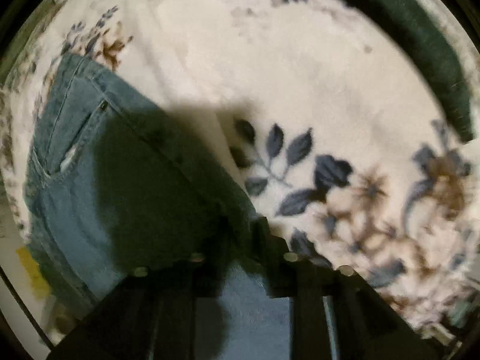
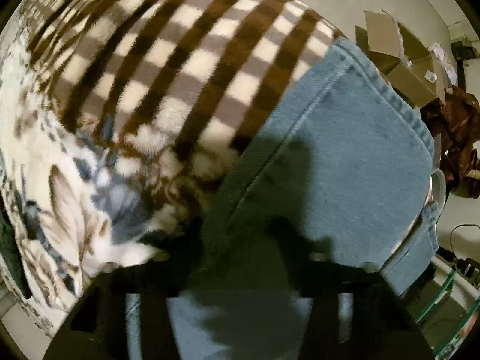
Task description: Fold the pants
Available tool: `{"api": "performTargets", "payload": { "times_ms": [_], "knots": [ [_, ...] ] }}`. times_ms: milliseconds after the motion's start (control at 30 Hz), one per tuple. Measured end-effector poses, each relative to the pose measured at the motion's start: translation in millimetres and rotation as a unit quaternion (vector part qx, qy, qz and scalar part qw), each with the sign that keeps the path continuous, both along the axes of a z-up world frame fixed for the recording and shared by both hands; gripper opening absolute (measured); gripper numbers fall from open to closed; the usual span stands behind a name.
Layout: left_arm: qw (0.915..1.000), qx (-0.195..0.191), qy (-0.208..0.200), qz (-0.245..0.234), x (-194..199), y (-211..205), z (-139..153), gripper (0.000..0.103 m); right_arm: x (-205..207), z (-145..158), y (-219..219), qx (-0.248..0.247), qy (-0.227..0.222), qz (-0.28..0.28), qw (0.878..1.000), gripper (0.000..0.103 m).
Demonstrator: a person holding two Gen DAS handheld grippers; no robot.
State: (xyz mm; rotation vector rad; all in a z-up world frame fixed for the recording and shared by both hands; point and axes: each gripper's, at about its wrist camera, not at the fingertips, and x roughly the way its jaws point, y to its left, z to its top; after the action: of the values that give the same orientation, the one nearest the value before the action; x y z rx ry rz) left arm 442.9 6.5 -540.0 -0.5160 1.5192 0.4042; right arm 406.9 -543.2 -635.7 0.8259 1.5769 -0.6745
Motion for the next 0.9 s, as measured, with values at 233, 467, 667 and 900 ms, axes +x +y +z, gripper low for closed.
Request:
{"api": "performTargets", "payload": {
  "times_ms": [233, 467, 667, 900],
  "knots": [
    [0.9968, -0.023, -0.072, -0.024, -41.7, 19.1, 61.3, 0.011, -18.6, 39.2, 11.2, -0.023, -0.054, 0.024, 0.998, 0.007],
    [0.9899, -0.055, -0.122, -0.046, -163.3, 40.6, 94.8, 0.01, -113.6, 107.6, 39.1, -0.075, -0.091, 0.069, 0.991, 0.006],
    [0.9921, -0.091, -0.075, -0.043, -280.1, 59.8, 64.7, 0.01, -241.7, 107.7, 43.9, -0.109, -0.06, 0.078, 0.989, 0.006],
    [0.9946, -0.072, -0.024, -0.071, -338.9, 62.4, -12.2, 0.01, -325.5, 45.4, 50.6, -0.135, -0.002, 0.065, 0.989, 0.006]
  ]
}}
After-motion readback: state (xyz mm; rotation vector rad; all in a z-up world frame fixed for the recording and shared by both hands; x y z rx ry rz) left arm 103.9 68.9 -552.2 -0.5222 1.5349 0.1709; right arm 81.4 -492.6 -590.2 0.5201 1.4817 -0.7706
